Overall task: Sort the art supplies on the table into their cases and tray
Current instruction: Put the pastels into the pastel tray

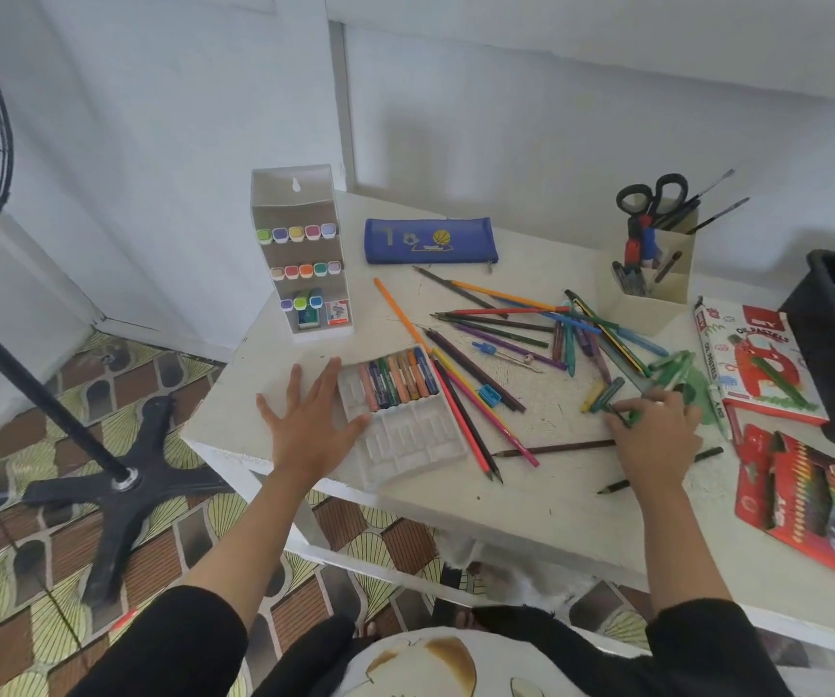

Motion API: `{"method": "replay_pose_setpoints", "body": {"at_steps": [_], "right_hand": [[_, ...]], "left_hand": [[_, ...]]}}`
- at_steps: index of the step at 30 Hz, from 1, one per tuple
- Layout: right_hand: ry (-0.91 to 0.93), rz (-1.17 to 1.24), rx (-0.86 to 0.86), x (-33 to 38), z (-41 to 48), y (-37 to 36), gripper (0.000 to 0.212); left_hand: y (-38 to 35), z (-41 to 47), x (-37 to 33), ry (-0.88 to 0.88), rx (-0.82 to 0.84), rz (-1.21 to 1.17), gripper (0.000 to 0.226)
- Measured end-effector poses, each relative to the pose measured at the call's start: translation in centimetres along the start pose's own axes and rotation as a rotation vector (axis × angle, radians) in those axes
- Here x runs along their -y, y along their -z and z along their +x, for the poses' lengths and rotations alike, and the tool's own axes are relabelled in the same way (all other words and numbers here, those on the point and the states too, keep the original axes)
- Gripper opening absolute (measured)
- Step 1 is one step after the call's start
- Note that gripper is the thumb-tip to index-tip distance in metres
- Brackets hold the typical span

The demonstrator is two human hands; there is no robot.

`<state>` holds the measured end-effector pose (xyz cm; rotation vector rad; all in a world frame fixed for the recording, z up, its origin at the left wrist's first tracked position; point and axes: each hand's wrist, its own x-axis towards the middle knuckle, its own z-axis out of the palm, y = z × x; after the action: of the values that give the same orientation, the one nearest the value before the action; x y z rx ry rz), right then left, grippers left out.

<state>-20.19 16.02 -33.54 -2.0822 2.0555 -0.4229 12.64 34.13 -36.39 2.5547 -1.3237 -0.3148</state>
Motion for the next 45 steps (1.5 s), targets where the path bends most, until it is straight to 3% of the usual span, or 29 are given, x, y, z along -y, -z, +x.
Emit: {"method": "replay_pose_setpoints", "body": {"at_steps": [7,14,19,26,29,37,39,43,45], "right_hand": [[0.039,0.353,-0.127,0.0,-0.2,0.6,0.014],[0.149,0.796,-0.054,3.5,-0.9,2.0,0.013],[0.113,1.01,0.06,6.4,-1.4,1.1,0.014],[-0.066,1.362,0.382,12.4,-4.6,-0.8,0.009],[0.109,1.286,0.456,15.0,-5.8,-1.7,0.013],[0.701,0.787,0.577,19.8,-7.1,-4.2,0.023],[0.834,0.659,0.586,20.2,-7.2,-4.9,0.017],[1.084,0.351,0.448,20.2,-7.4,-5.2,0.016],[1.163,0.252,0.293,19.7,-7.8,-5.4,0.04]], "left_hand": [[-0.1,0.0,0.0,0.002,-0.003,0.009,0.101],[0.1,0.0,0.0,0.0,-0.009,-0.011,0.098],[0.1,0.0,0.0,-0.018,-0.012,-0.001,0.093],[-0.2,0.2,0.2,-0.03,-0.018,0.014,0.097],[-0.1,0.2,0.2,-0.032,-0.021,0.004,0.097],[-0.4,0.2,0.3,-0.041,-0.04,0.034,0.107],[-0.3,0.2,0.3,-0.044,-0.026,0.045,0.107],[-0.2,0.2,0.3,-0.047,-0.018,0.029,0.108],[-0.2,0.1,0.3,-0.051,-0.027,0.029,0.107]]}}
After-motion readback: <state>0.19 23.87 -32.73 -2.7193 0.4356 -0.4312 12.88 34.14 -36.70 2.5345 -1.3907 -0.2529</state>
